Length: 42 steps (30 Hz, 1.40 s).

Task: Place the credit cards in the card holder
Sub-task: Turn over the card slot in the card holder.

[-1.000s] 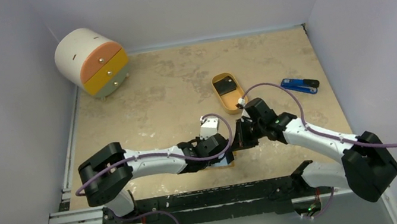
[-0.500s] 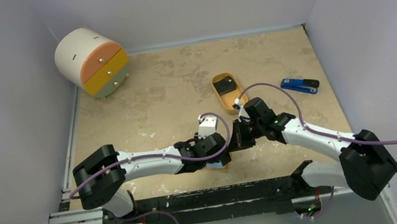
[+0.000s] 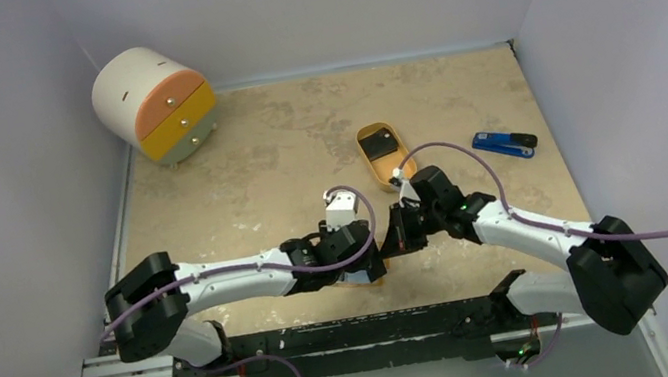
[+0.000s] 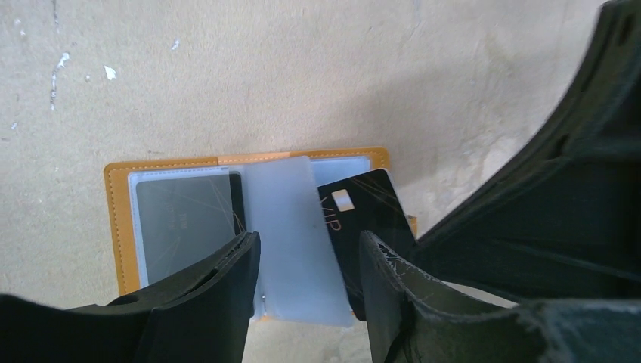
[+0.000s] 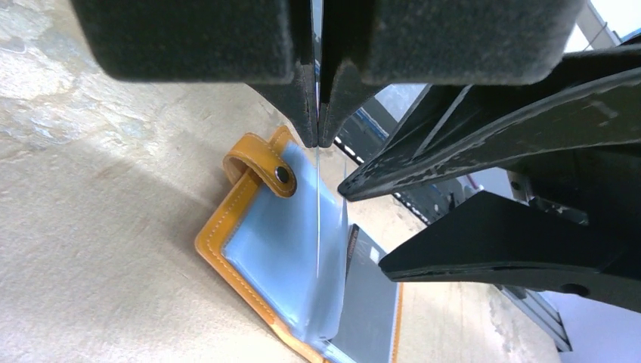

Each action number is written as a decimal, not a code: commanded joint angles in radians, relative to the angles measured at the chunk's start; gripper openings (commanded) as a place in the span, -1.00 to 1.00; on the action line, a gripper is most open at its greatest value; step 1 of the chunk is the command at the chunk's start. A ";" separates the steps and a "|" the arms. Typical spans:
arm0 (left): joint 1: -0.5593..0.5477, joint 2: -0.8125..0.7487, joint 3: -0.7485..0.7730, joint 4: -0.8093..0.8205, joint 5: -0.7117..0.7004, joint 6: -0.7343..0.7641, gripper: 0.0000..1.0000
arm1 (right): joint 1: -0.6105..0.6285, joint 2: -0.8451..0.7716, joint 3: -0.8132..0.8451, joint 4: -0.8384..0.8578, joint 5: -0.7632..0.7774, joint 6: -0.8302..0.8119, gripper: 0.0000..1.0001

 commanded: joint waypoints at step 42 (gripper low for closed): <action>0.065 -0.262 -0.278 -0.030 -0.143 -0.126 -0.43 | 0.132 0.064 -0.094 0.372 0.168 0.325 -1.00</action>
